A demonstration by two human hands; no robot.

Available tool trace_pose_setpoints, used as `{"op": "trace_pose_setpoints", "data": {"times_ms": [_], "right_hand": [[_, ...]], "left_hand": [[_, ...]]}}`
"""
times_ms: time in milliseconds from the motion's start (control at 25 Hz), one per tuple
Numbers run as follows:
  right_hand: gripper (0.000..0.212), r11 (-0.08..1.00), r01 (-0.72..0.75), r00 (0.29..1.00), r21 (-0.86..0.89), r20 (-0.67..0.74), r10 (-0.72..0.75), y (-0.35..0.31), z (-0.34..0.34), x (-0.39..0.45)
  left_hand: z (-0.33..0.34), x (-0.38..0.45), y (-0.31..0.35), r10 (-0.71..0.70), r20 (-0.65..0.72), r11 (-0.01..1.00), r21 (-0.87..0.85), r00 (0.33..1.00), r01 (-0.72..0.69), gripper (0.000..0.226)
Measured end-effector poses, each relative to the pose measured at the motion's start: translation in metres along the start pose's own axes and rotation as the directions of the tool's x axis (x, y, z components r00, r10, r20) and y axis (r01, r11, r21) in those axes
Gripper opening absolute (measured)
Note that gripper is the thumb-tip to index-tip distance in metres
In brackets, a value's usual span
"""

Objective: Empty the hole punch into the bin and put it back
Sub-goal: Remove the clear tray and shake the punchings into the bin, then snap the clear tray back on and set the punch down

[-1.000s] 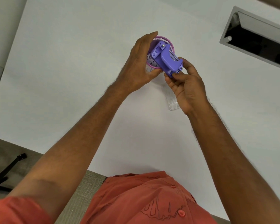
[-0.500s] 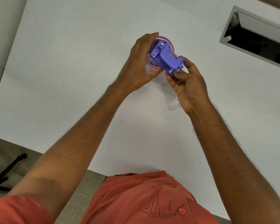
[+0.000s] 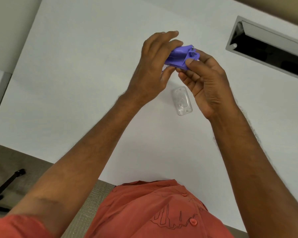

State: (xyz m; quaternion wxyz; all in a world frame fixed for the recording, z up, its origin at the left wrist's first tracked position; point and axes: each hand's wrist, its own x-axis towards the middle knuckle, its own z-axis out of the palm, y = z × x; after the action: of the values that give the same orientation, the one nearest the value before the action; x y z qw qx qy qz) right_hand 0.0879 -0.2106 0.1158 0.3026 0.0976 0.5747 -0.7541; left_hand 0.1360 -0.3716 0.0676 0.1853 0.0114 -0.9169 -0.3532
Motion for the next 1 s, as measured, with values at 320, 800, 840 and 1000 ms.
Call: {"op": "trace_pose_setpoints", "data": {"times_ms": [320,800,840,1000], "right_hand": [[0.023,0.836,0.169,0.951,-0.522,-0.136,-0.277,0.040,-0.026,0.007],[0.046,0.104,0.098,0.962,-0.990,0.068,-0.264,0.123,-0.079,0.005],[0.045,0.093,0.098,0.962,-0.991,0.071,-0.264,0.121,-0.078,0.005],[0.029,0.185,0.073,0.947,-0.980,0.010,-0.320,0.107,-0.072,0.002]], "left_hand": [[-0.014,0.004,0.006,-0.464,0.085,0.652,-0.641,0.882,0.405,0.051],[-0.009,0.004,-0.002,-0.594,0.394,0.112,-0.823,0.701,0.557,0.049],[-0.009,0.004,-0.001,-0.598,0.395,0.109,-0.822,0.697,0.559,0.048],[-0.009,0.002,-0.002,-0.609,0.385,0.120,-0.819,0.693,0.561,0.048]]}}
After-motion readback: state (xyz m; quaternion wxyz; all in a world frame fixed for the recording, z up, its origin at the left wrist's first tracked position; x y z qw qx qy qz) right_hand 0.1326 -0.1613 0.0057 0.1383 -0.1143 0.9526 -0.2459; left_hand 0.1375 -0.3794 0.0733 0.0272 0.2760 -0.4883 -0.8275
